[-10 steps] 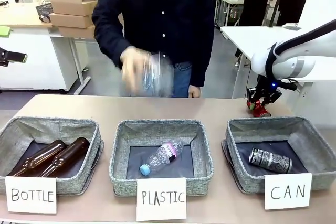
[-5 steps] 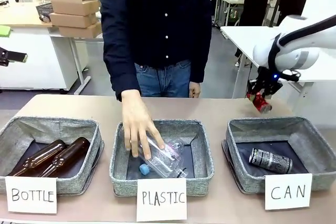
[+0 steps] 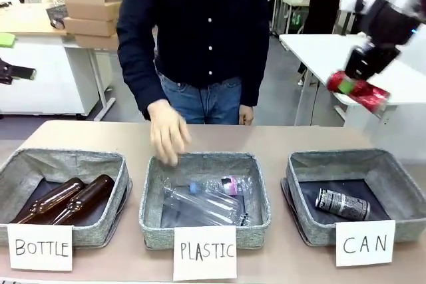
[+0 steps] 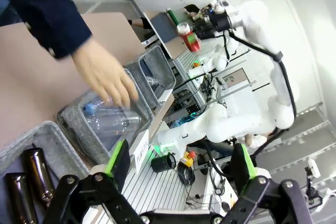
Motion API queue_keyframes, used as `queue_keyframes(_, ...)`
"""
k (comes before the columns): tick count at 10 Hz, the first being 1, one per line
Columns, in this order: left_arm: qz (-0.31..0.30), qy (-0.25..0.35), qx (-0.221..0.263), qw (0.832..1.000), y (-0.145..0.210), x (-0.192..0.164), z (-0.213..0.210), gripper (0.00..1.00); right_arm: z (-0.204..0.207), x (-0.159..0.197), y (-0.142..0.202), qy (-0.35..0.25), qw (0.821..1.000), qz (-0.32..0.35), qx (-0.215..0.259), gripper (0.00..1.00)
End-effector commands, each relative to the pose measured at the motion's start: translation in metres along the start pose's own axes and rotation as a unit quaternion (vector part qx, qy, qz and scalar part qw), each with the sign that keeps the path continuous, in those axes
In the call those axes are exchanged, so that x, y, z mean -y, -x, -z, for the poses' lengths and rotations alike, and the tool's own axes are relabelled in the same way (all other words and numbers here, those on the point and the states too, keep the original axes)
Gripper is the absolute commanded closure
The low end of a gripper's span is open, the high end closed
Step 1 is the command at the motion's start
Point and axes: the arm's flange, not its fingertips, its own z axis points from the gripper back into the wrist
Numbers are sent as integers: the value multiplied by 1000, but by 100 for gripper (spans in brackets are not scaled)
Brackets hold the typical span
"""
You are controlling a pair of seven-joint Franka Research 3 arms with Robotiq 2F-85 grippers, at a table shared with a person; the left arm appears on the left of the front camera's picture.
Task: Sort the can waste into the basket.
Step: Pick up the can waste from the table and place it in the right Fabric basket.
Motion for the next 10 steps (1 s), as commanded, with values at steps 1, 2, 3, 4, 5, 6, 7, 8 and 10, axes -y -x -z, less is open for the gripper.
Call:
queue_keyframes(1, 7, -3, -1, 1000, 3, 0, 0, 0, 23, 0, 57, 29, 994, -86, -60, 100)
queue_keyframes(2, 7, -3, -1, 1000, 3, 0, 0, 0, 29, -3, 73, 18, 992, -112, -56, 100)
queue_keyframes(3, 7, -3, -1, 1000, 3, 0, 0, 0, 36, -5, 86, 12, 991, -129, -44, 100)
queue_keyframes(4, 7, -3, -1, 1000, 3, 0, 0, 0, 48, -2, 94, 5, 990, -135, -50, 100)
queue_keyframes(5, 7, -3, -1, 1000, 3, 0, 0, 0, 58, 2, 93, 2, 991, -125, -52, 100)
queue_keyframes(6, 7, -3, -1, 1000, 3, 0, 0, 0, 59, 6, 91, 2, 991, -128, -49, 100)
queue_keyframes(7, 7, -3, -1, 1000, 3, 0, 0, 0, 58, 10, 88, 1, 990, -134, -37, 100)
queue_keyframes(8, 7, -3, -1, 1000, 3, 0, 0, 0, 58, 12, 86, -2, 990, -138, -35, 100)
queue_keyframes(10, 7, -3, -1, 1000, 3, 0, 0, 0, 57, 16, 83, 1, 989, -144, -37, 100)
